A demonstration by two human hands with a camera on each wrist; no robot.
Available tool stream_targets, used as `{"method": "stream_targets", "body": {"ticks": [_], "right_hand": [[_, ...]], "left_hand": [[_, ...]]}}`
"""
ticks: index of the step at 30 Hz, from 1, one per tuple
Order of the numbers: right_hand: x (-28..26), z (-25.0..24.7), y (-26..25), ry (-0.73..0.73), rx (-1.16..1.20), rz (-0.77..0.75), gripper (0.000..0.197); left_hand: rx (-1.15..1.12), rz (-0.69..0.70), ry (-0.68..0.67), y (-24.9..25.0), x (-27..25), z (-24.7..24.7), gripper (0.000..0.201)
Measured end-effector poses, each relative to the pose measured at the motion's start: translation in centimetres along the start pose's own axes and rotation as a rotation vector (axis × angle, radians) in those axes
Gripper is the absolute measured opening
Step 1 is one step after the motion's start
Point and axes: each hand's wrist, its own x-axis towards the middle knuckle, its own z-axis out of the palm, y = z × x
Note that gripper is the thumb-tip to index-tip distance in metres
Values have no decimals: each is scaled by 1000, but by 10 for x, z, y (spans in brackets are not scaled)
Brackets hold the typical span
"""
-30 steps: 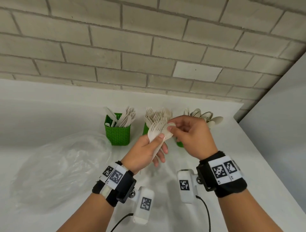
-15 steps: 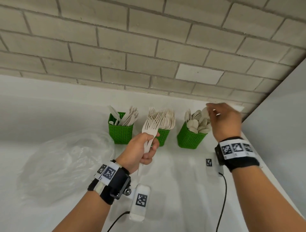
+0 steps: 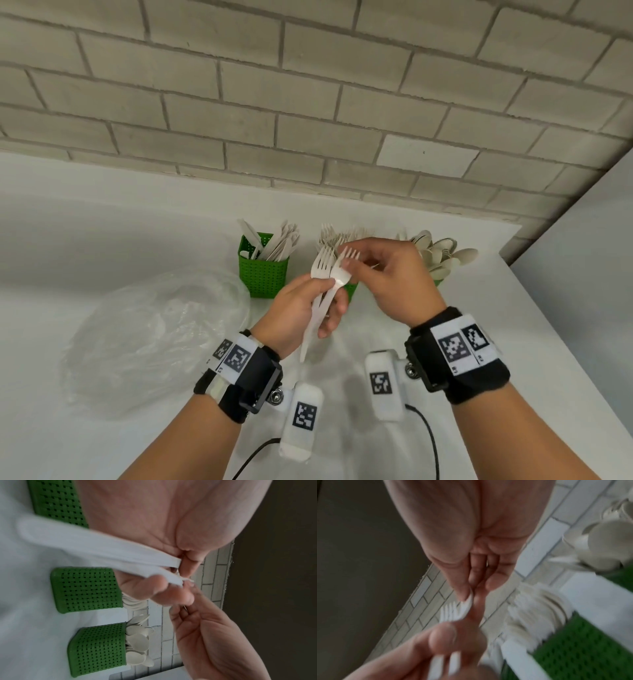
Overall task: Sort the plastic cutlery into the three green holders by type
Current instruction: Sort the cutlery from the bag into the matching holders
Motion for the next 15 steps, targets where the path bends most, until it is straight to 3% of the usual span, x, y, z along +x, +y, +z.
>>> {"method": "stream_targets", "body": {"ticks": [2,4,6,10,12,15], "right_hand": [[5,-9,3,116,53,-28,18],[11,-25,1,141,195,2,21],[13,-34,-3,44,281,26,23],[4,-11,-5,-170,162,60,27],[0,0,-1,-193,186,102,23],[1,3,0,-144,142,35,15]], "left_hand": [[-2,-8,21,2,-1,-5,33],[-25,-38,24,4,-2,-12,43],[-32,-68,7,5,-3,-16,50],[-24,-164,-139,4,-3,-8,54],[-27,-217,-212,2,-5,-7,51],[-26,-221,-238,2,-8,-11,62]]}}
